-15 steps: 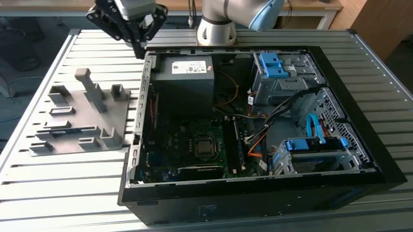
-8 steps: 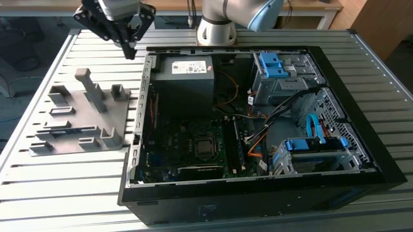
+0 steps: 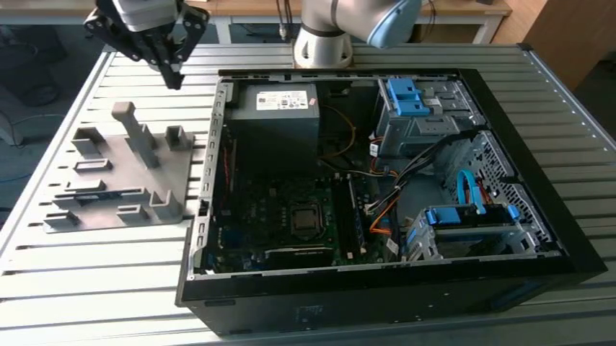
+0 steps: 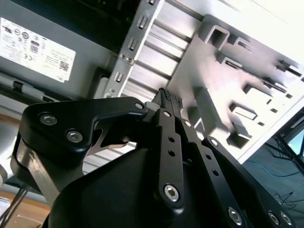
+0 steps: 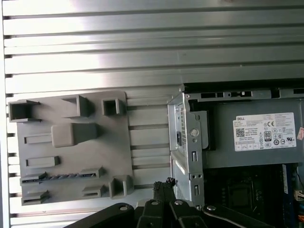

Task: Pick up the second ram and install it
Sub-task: 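Reach for the second ram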

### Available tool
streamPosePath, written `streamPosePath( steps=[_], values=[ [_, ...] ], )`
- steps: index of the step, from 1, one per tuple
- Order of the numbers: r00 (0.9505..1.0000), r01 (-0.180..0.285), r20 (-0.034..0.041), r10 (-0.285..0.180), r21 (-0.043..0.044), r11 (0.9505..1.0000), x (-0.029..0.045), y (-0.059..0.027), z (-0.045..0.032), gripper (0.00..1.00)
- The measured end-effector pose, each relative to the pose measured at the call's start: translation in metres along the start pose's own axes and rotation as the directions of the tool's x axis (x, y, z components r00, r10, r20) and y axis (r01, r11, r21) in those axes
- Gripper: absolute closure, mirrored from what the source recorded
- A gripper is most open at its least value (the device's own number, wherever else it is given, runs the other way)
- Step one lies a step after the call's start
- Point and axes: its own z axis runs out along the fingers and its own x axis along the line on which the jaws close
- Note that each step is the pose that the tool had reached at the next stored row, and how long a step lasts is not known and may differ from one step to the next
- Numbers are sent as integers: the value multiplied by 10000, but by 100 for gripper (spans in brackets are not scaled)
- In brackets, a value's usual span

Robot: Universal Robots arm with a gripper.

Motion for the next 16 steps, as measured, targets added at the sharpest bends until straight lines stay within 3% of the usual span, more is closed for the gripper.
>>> streamPosePath(
  steps=[7, 13, 16],
  values=[
    [10000, 0, 0, 0, 0, 10000, 301, -23, 8, 90],
    [10000, 0, -2, 0, -3, 10000, 510, -40, 17, 90],
    [10000, -5, -74, 5, 3, 10000, 603, -47, 30, 90]
  ],
)
